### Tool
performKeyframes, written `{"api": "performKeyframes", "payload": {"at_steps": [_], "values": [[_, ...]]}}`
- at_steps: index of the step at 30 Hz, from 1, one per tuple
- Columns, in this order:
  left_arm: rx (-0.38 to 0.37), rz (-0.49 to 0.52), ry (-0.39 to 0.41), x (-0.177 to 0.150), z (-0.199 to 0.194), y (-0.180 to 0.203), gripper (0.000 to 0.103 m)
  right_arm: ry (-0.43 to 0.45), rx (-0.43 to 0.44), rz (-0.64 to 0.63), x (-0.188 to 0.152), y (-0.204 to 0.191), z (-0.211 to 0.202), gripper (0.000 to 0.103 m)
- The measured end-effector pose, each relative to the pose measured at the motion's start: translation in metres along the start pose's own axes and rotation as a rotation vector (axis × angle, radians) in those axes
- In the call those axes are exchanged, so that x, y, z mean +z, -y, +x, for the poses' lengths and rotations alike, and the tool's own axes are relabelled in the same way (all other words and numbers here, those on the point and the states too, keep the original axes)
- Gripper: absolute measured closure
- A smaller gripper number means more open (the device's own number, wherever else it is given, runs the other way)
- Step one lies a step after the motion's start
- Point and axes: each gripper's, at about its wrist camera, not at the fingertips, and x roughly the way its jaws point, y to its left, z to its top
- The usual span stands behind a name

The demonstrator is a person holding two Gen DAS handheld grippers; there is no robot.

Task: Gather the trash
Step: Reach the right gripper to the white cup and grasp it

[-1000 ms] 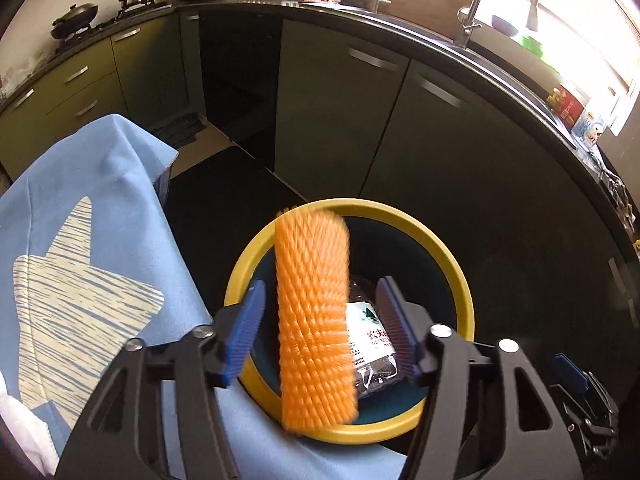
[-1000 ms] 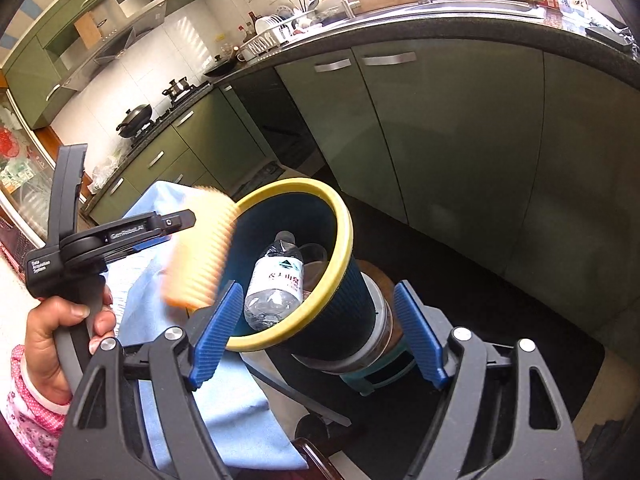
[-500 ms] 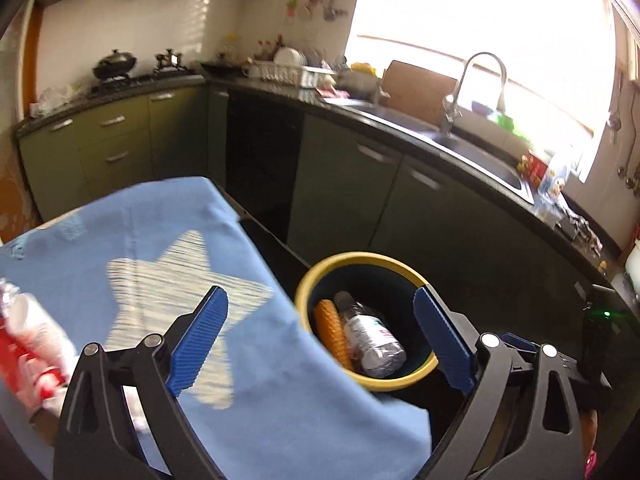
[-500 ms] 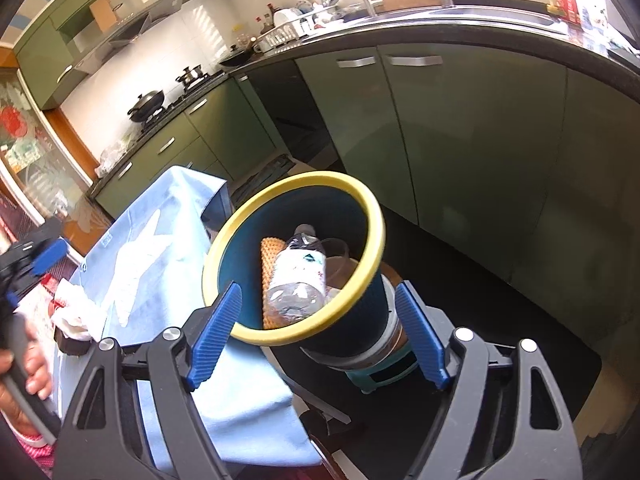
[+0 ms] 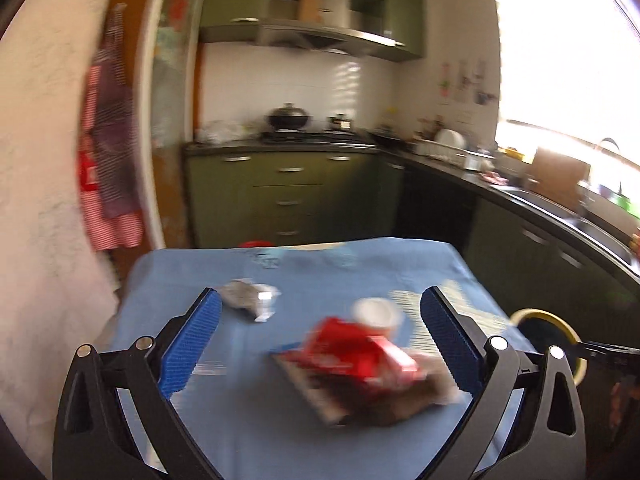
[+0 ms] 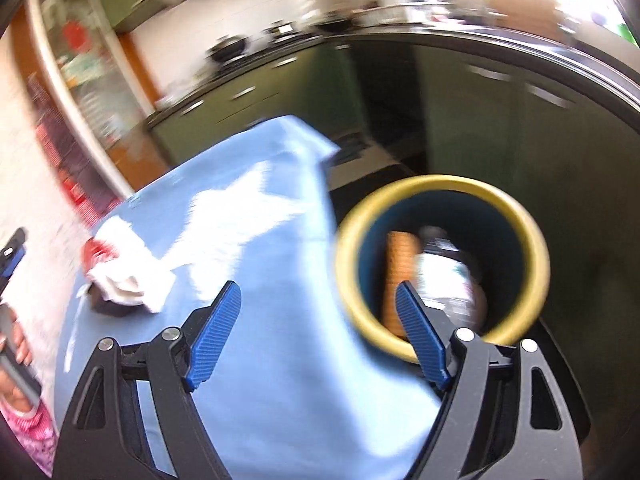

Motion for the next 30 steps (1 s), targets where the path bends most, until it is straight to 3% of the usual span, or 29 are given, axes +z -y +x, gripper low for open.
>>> {"api": "performKeyframes", "payload": {"at_steps": [4,7,13,19,30], "values": [[0.104,-0.074,0.01,-0.013,0.021,-0.055,0.005,-0.041,0.113,-0.107,0.014,-0.06,0.022,0.028],[0.152,-0.099,0.008,-0.026,0.038,-0.074,0.005,-0.054,0.193,-0.199,0.029,-0.108,0.035,0.028],[0.149,-0.073,-0.005,-0.041,0.053,-0.066,0.005,-0.089,0.273,-0.386,0.054,-0.197,0.065,0.028],[0.138,-0.059,0.0,-0.042,0.052,-0.056,0.005,-0.177,0.258,-0.471,0.065,-0.253,0.112,0.029],[0.123,-0.083,-0.028,-0.046,0.052,-0.059,0.005,-0.21,0.152,-0.519,0.063,-0.259,0.143,0.038]]}}
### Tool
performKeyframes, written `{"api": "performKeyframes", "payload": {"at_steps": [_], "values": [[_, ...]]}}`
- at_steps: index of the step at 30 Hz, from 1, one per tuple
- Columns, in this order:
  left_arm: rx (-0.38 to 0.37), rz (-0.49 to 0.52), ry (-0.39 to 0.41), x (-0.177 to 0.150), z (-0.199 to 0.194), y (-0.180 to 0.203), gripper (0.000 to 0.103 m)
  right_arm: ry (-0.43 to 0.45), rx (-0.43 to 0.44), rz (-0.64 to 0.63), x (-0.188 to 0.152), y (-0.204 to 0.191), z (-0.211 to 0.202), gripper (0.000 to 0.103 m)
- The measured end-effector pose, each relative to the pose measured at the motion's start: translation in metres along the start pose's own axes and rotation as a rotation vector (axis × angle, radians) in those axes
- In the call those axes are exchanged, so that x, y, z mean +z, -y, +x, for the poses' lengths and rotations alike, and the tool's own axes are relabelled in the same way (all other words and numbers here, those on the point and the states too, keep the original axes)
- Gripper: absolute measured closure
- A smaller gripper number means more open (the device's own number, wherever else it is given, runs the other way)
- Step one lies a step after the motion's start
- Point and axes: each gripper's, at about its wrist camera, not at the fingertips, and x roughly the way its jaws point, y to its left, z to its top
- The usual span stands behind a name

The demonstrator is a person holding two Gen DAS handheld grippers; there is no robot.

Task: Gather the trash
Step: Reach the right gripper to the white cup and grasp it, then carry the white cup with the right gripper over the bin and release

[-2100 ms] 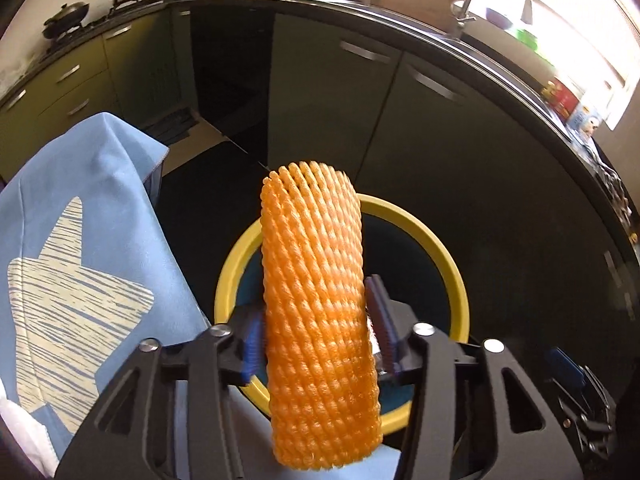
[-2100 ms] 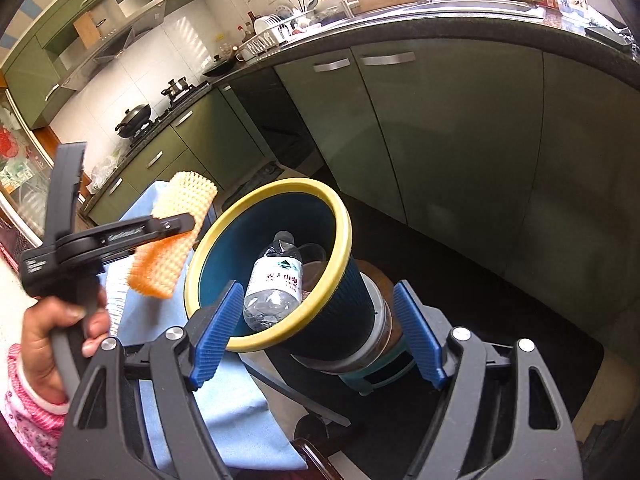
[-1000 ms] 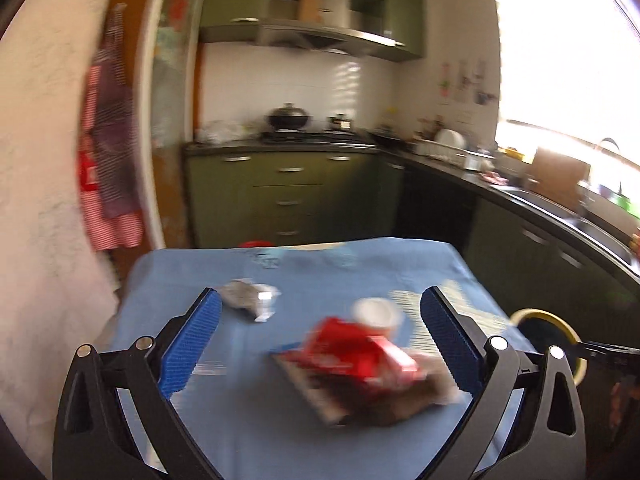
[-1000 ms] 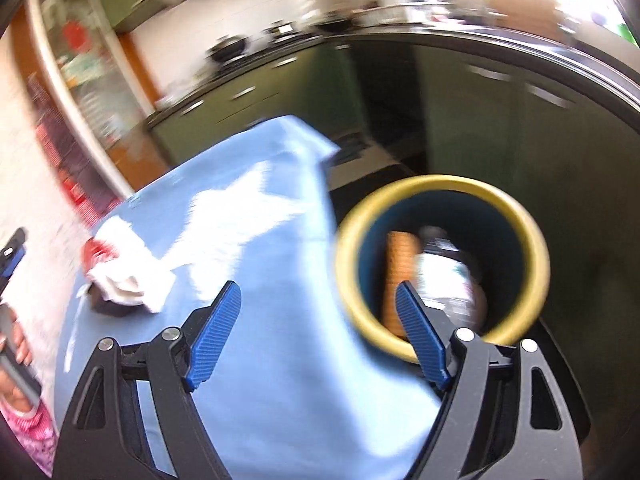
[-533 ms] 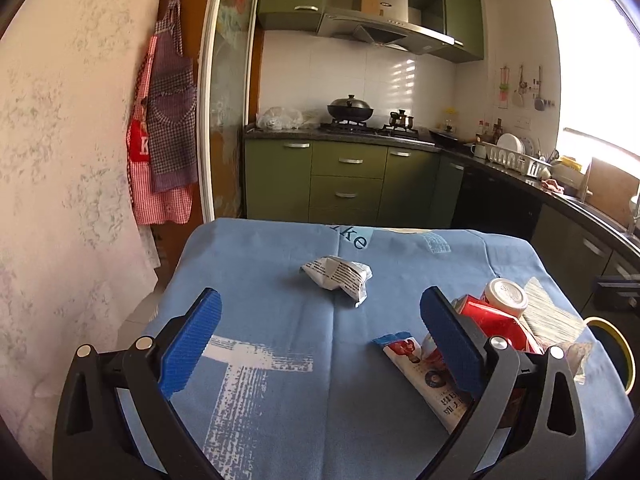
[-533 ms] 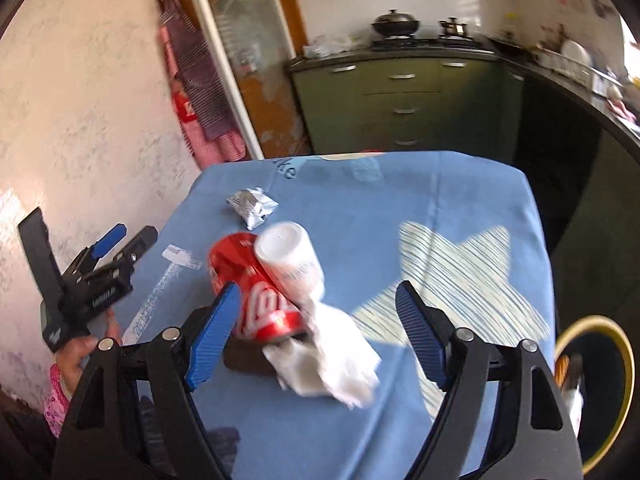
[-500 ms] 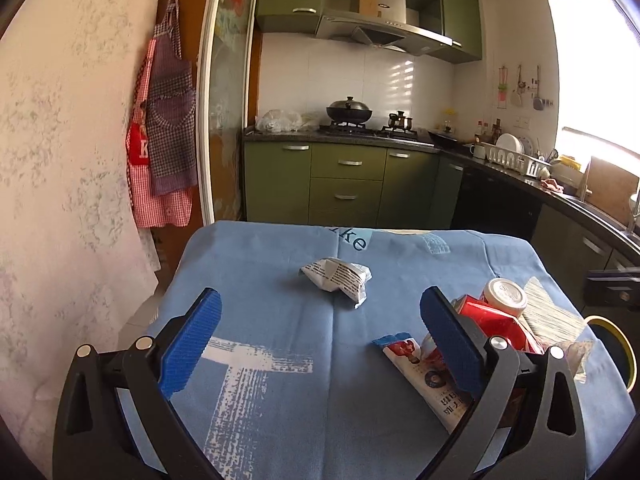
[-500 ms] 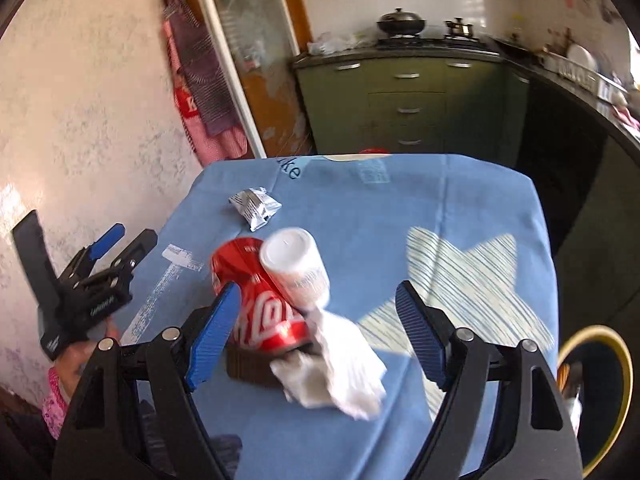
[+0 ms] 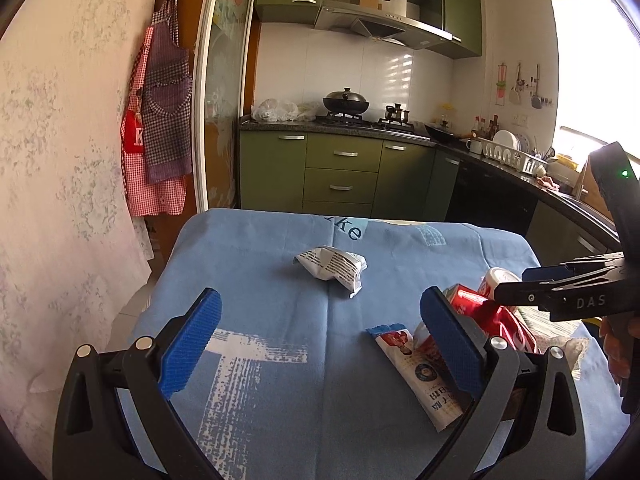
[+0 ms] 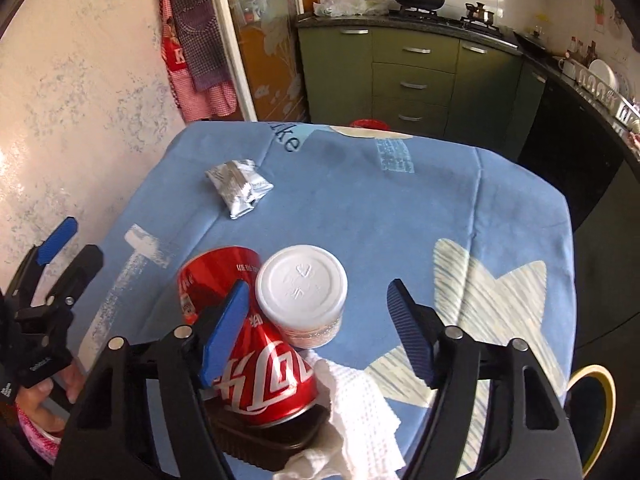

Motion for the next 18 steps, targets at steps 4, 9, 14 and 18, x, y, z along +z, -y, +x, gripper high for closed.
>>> {"api": "performKeyframes", "payload": {"at_steps": [4,9,14,18], "values": [[-0.003,-0.001,-0.008,0.0,0.001,0.002,0.005,-0.017,0.012,-0.007,0.002,0.0,0.008,0.04],[-0.006,0.012,-0.019,-0.002,0.003,0.007,0.005,-0.034,0.017,-0.012,0.007,-0.002,0.019,0.04],[-0.018,0.019,-0.041,-0.005,0.006,0.011,0.005,-0.039,0.04,0.007,0.009,0.002,0.021,0.042],[-0.022,0.021,-0.042,-0.004,0.006,0.012,0.005,-0.02,0.078,0.072,0.009,0.014,0.018,0.058]]}}
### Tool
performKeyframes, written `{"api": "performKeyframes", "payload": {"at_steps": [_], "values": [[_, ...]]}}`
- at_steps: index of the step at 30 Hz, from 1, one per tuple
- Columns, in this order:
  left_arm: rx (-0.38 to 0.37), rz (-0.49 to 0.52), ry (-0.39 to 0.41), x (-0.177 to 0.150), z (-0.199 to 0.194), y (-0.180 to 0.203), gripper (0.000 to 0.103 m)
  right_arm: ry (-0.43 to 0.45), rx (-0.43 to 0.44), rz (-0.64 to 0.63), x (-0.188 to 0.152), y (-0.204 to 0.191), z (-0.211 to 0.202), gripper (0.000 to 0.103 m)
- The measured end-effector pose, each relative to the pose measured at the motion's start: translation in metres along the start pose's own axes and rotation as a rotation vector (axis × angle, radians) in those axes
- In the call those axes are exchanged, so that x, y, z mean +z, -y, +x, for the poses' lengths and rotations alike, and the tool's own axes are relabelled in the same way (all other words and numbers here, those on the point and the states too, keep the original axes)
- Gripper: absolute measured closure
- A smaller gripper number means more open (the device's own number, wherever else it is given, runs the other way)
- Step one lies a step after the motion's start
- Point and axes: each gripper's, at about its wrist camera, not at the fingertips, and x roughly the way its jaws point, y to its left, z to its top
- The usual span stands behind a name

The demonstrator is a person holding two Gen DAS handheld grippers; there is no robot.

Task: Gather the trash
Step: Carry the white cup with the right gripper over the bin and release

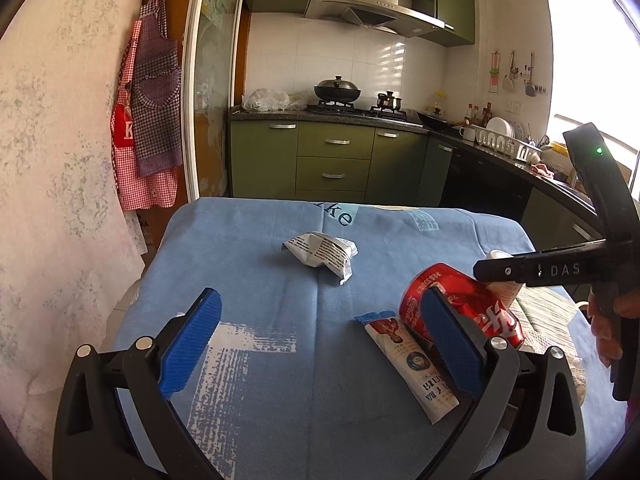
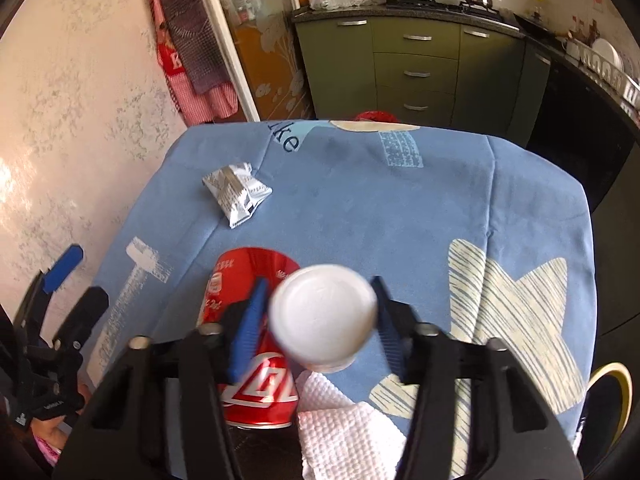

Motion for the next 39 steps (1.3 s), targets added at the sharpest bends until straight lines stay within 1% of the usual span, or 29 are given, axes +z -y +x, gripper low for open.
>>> {"api": "performKeyframes", "payload": {"at_steps": [7,13,22,27,30,33,36,37,39], "values": [[-0.004,0.003,-0.009,-0.001,0.001,0.001,0.005,0.032,-0.003,0.028,-0.004,0.008,-0.008,0.058],[-0.003,0.011,-0.014,-0.002,0.001,0.003,0.005,0.084,-0.012,0.04,-0.008,0.014,-0.03,0.058],[-0.003,0.029,-0.017,-0.003,0.003,0.009,0.005,0.172,-0.014,0.062,-0.03,0.028,-0.087,0.058],[0.001,0.041,-0.018,-0.005,0.004,0.011,0.005,0.229,-0.054,0.096,-0.055,0.047,-0.13,0.058],[0.003,0.046,-0.018,-0.005,0.005,0.013,0.005,0.266,-0.126,0.152,-0.076,0.074,-0.16,0.058],[0.006,0.052,-0.018,-0.006,0.005,0.014,0.005,0.28,-0.224,0.258,-0.102,0.117,-0.185,0.058],[0.005,0.059,-0.016,-0.006,0.005,0.016,0.005,0.273,-0.341,0.366,-0.128,0.16,-0.198,0.058],[0.006,0.061,-0.015,-0.006,0.005,0.016,0.005,0.265,-0.393,0.407,-0.139,0.177,-0.202,0.058],[0.008,0.067,-0.015,-0.006,0.005,0.017,0.005,0.245,-0.468,0.479,-0.157,0.206,-0.204,0.058]]}}
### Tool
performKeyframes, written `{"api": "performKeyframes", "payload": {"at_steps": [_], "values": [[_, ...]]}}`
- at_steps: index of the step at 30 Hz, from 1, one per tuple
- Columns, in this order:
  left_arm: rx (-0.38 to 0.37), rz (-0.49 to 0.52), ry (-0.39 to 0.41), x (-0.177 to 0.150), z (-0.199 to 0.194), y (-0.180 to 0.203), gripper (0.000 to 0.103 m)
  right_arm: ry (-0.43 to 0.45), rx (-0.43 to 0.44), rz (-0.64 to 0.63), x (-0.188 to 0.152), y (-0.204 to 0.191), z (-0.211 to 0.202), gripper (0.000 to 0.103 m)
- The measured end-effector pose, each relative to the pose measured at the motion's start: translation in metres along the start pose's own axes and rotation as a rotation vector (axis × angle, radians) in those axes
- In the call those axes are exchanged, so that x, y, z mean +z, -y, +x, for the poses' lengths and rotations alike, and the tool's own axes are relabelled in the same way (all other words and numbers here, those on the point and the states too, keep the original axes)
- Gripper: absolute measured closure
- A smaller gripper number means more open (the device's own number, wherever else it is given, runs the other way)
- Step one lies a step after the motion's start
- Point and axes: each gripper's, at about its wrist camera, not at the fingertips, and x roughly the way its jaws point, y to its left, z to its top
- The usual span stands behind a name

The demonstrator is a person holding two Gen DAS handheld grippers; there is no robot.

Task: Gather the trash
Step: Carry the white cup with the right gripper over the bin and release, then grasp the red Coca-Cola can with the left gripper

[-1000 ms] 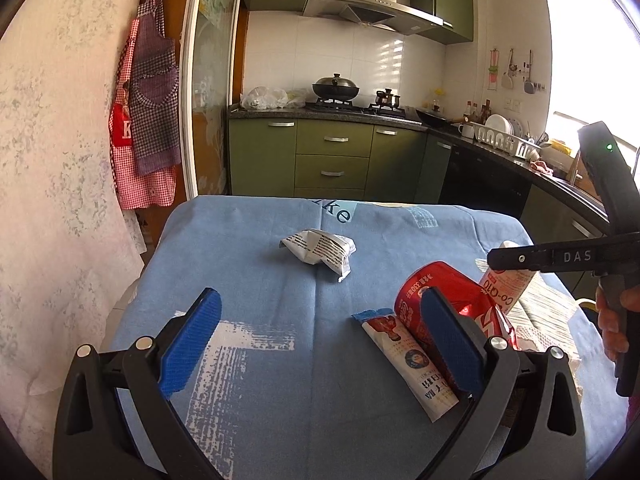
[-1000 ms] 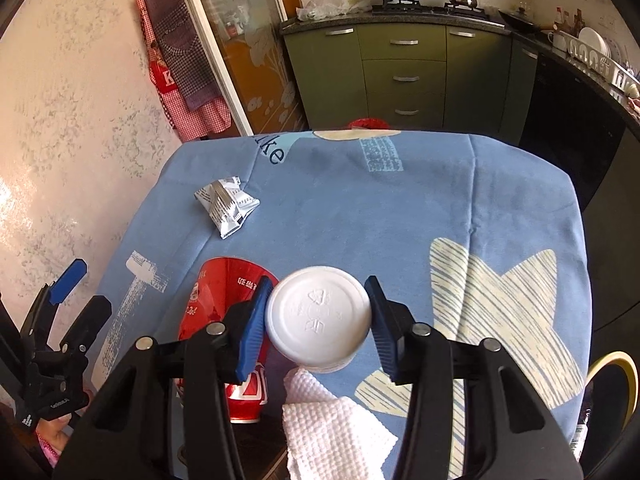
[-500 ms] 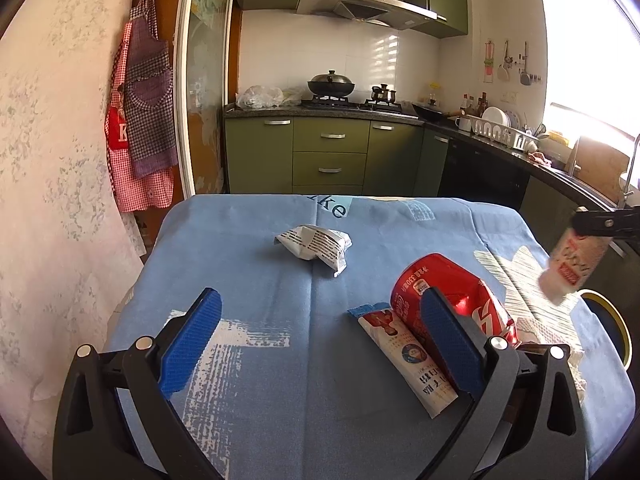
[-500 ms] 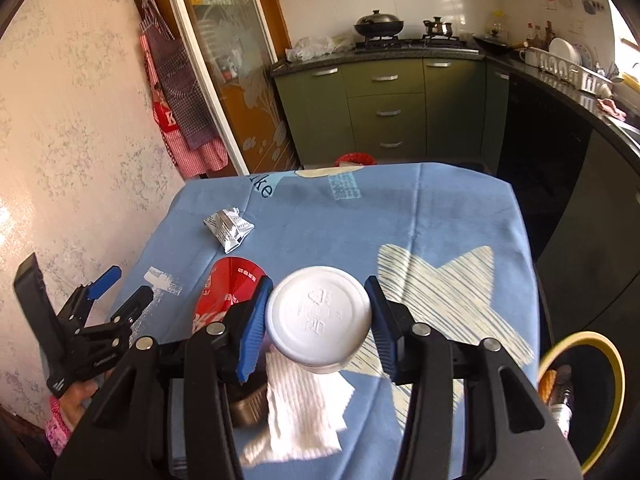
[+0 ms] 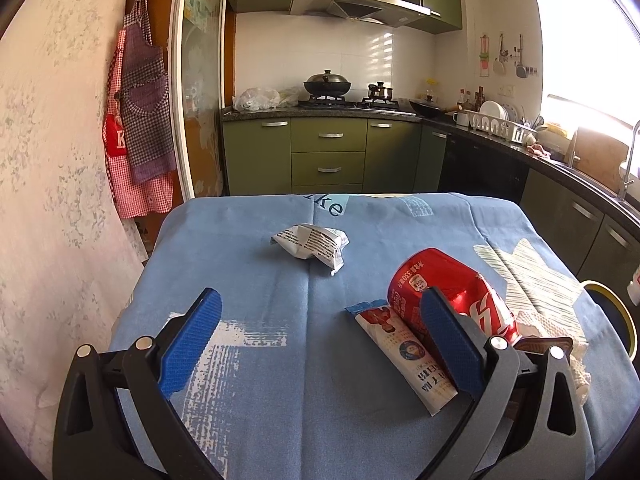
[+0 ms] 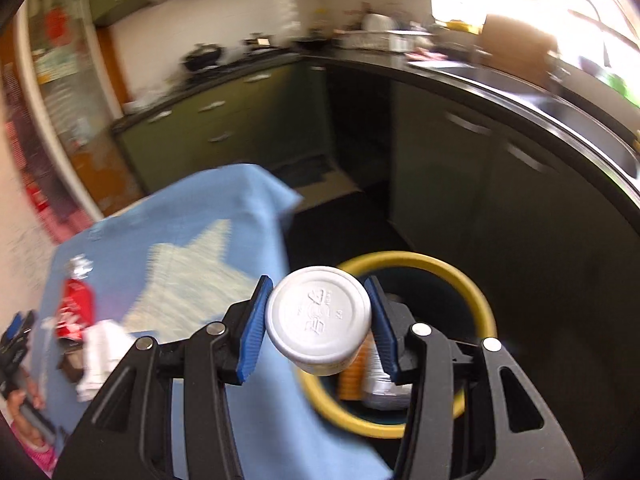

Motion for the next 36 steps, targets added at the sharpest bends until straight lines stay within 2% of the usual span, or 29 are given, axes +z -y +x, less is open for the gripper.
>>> {"api": "performKeyframes", "payload": {"at_steps": [6,8,15,23,27,31,36], "values": [[0.003,0.014,-0.009,-0.002,0.002,0.003,0.005,-0.064,-0.142,0.106,-0.011,0.061,0.047,0.057],[0.006,0.017,-0.006,-0.002,0.002,0.003,0.005,-0.059,-0.164,0.144,-0.014,0.075,0.056,0.054],[0.001,0.022,-0.024,-0.003,0.005,0.005,0.005,0.002,-0.088,0.174,-0.028,0.066,0.036,0.048],[-0.073,0.024,-0.088,0.001,0.008,0.022,0.005,0.03,-0.005,0.157,-0.053,0.044,0.009,0.047],[-0.103,0.04,-0.109,0.014,0.006,0.041,0.005,0.036,-0.008,0.156,-0.059,0.042,0.006,0.046],[-0.162,0.019,-0.185,0.032,0.017,0.064,0.005,0.031,0.031,0.17,-0.064,0.045,0.009,0.046],[-0.185,-0.009,-0.285,0.042,0.042,0.086,0.005,0.022,0.092,0.178,-0.068,0.044,0.015,0.042]]}}
